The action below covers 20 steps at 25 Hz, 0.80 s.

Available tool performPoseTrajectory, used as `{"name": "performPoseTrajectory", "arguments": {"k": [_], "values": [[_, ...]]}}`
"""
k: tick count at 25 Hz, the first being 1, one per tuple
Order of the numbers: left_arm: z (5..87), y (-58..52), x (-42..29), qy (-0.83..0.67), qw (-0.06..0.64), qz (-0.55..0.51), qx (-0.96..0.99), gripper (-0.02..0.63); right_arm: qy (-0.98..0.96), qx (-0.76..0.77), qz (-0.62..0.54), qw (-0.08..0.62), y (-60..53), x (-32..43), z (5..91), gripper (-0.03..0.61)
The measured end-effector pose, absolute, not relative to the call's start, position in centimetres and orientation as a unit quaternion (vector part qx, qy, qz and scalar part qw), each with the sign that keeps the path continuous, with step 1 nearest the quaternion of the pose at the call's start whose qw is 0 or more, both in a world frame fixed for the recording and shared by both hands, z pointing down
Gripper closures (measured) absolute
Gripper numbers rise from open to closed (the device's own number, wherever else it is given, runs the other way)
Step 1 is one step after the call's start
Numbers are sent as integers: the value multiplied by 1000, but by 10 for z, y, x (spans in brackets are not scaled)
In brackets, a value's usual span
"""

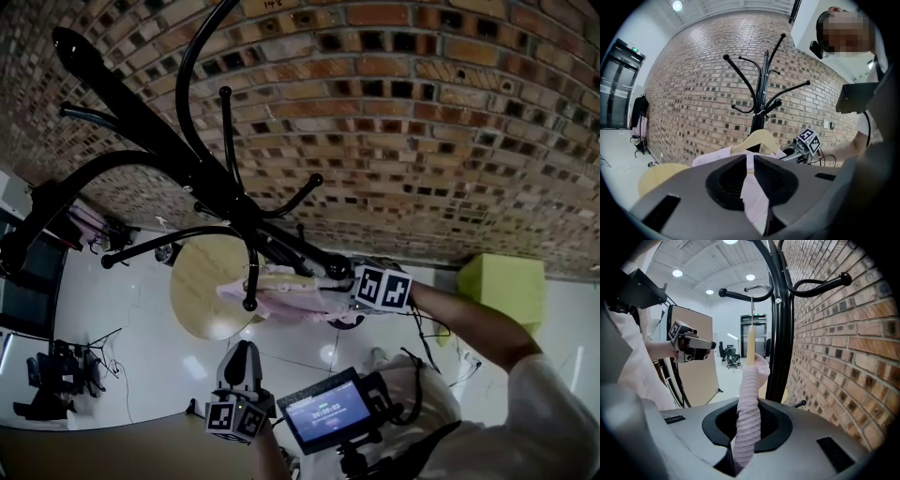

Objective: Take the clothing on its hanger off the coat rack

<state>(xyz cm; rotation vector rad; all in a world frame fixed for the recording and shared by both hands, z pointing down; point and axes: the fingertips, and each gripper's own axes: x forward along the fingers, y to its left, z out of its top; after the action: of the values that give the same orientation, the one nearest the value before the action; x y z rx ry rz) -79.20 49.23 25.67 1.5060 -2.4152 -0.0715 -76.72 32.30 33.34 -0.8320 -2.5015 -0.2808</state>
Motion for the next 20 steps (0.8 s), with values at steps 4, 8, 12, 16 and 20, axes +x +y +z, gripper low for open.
{"name": "performPoseTrajectory", "arguments": {"k": [4,8,12,16,20], "values": [[256,499,-791,-840,144,-26,522,565,-918,-302,-100,239,326,-761,330,558],[256,503,-789,-841,143,-26,521,565,-921,-296,-101,232,326,-754,320,558],[256,502,-782,-839,140,-27,525,565,-927,-289,-92,222,322,-746,308,558],[253,495,-774,-834,138,-26,533,565,-931,-281,-84,217,319,-734,302,559],[247,484,-766,-828,135,-26,543,565,-934,-276,-82,213,319,-722,294,558]]}}
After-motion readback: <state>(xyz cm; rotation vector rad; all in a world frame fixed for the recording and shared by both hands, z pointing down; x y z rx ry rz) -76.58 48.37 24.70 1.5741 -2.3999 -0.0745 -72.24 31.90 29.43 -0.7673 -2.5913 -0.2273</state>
